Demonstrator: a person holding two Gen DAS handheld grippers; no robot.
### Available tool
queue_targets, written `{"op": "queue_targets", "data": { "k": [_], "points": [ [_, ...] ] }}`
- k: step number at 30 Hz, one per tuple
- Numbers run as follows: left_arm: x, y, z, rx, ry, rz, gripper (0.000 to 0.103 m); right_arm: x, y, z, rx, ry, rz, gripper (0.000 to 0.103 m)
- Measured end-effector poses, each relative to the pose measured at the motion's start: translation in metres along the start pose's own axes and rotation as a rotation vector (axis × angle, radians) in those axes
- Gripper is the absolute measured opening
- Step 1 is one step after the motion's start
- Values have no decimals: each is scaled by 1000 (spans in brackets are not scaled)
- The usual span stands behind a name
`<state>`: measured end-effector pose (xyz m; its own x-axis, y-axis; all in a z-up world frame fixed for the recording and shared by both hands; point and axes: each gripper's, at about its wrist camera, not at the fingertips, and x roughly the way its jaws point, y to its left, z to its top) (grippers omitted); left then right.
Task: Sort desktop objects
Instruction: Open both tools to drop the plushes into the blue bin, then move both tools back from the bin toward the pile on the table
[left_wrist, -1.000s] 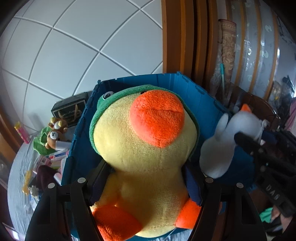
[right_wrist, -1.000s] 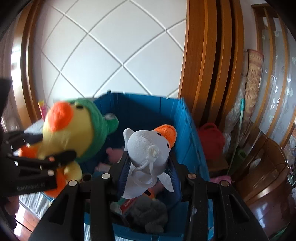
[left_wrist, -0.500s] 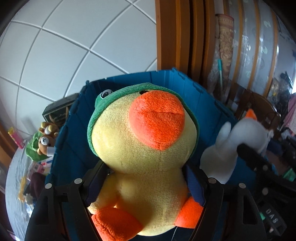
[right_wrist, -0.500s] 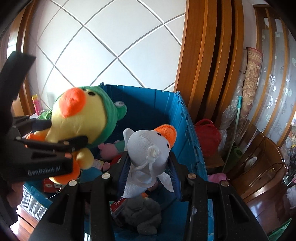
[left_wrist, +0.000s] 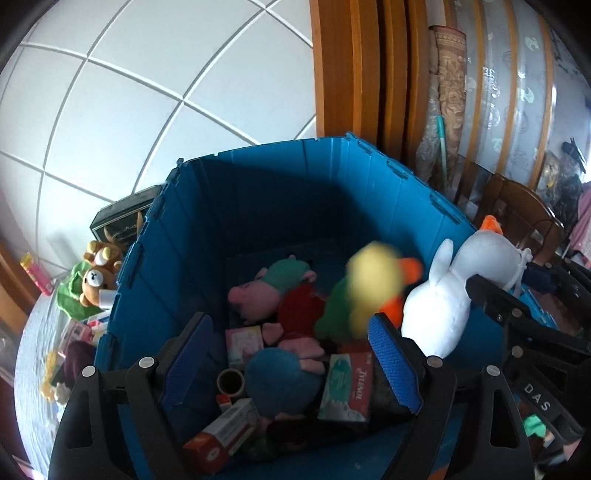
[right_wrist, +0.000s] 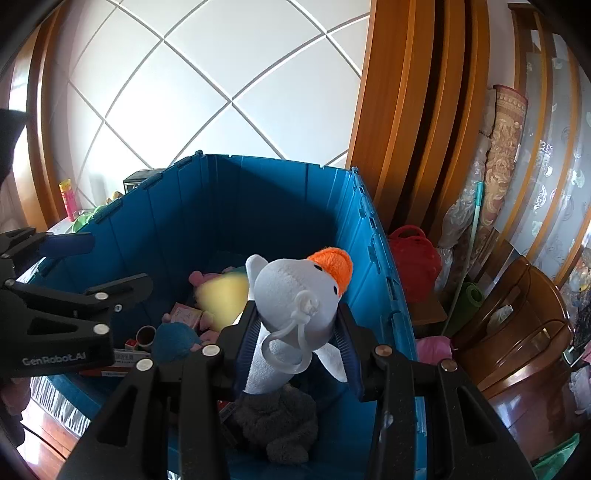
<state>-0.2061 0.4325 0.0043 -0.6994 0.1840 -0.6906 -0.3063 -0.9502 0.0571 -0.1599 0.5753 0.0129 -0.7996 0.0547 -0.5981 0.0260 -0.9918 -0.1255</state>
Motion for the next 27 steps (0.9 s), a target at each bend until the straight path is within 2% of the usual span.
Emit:
{"op": "queue_targets", "data": {
  "k": [1,3,4,22,23,24,27],
  "points": [
    [0,1,-1,-2,1,1,87,0,0,0,1,0,-1,49],
    [-1,3,-3,-7,3,3,87,-2,1,0,-4,-8,-4,79],
    [-2,3,-3,-8,4,3,87,-3,1,1,-7,-15,-10,82],
    [-11,11,-13,-27,4,3,87,-17,-3,-3,5,-35,-22,84],
    [-11,11,-13,-27,5,4,87,-17,-3,-4,7,-34,-23,86],
    [-11,11,-14,-27,5,5,87,-17,-3,-4,7,-34,-24,93],
    [-12,11,-15,-27,6,6,87,-18,-1,-5,3,-34,-25,97]
  ]
}}
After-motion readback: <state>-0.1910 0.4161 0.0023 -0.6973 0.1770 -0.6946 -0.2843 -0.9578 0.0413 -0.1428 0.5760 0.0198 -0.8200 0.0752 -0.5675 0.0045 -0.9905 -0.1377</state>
